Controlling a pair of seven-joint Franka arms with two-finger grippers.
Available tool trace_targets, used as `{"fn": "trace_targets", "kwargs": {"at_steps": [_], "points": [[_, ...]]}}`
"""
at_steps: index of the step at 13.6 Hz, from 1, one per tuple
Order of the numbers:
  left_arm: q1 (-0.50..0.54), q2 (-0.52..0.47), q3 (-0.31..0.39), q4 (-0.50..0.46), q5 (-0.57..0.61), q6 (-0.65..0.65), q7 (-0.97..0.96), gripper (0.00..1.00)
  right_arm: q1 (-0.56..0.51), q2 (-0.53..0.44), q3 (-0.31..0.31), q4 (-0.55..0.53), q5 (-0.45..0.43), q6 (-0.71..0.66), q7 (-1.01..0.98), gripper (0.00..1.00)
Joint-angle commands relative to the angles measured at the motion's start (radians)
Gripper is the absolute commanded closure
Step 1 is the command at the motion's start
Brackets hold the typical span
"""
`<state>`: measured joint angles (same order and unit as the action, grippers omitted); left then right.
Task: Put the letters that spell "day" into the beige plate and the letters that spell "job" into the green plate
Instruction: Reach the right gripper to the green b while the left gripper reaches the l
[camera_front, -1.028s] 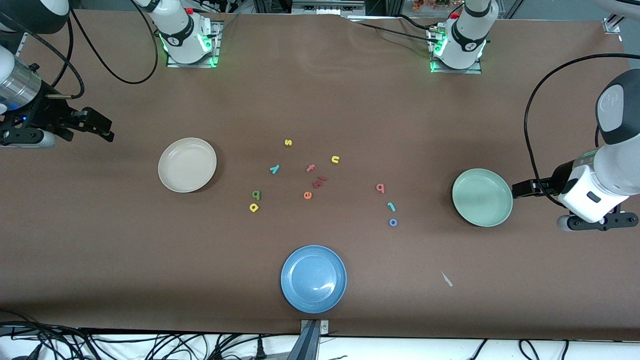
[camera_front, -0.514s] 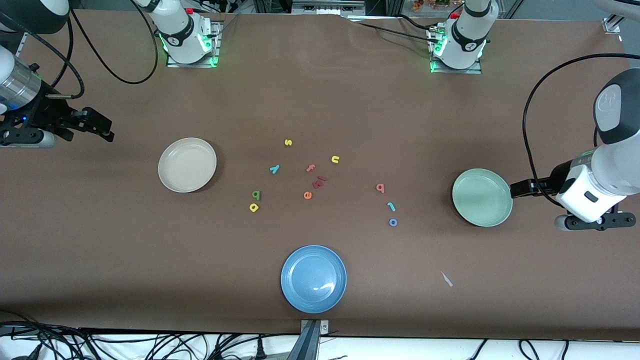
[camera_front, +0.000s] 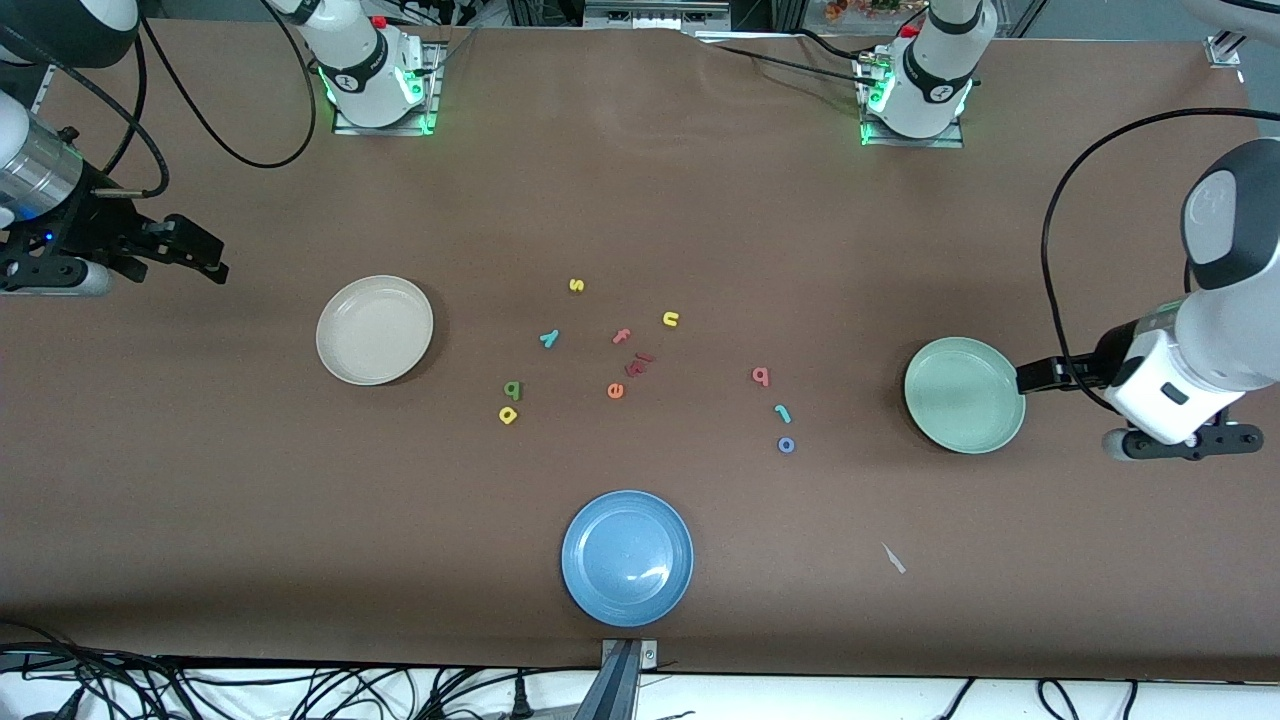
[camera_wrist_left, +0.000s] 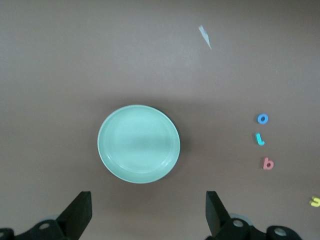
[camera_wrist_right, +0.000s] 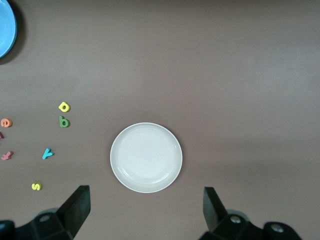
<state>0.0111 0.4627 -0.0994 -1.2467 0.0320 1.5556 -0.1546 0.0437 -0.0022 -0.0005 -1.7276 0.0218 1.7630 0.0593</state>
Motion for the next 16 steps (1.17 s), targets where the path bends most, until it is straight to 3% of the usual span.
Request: {"fn": "trace_targets", "kwargs": {"at_steps": [1, 8, 11, 14, 16], "points": [[-0.054, 0.004, 0.003, -0.051, -0.037, -0.005, -0.042, 0.0, 0.014, 0.008, 0.002, 0.022, -0.013, -0.025, -0.004, 0.0], [-0.128, 0.129, 0.003, -0.057, -0.201, 0.049, -0.429, 0.0, 0.087, 0.06, 0.002, 0.016, -0.006, -0.025, 0.01, 0.0], [-0.181, 0.198, 0.003, -0.078, -0.202, 0.205, -0.583, 0.0, 0.111, 0.125, 0.004, 0.017, 0.0, -0.013, 0.011, 0.0], [-0.227, 0.209, 0.003, -0.216, -0.202, 0.465, -0.698, 0.0, 0.163, 0.201, 0.002, 0.019, 0.0, 0.035, 0.065, 0.0], [-0.238, 0.215, 0.003, -0.267, -0.204, 0.555, -0.717, 0.0, 0.212, 0.25, 0.002, 0.02, -0.008, 0.064, 0.147, 0.0]]}}
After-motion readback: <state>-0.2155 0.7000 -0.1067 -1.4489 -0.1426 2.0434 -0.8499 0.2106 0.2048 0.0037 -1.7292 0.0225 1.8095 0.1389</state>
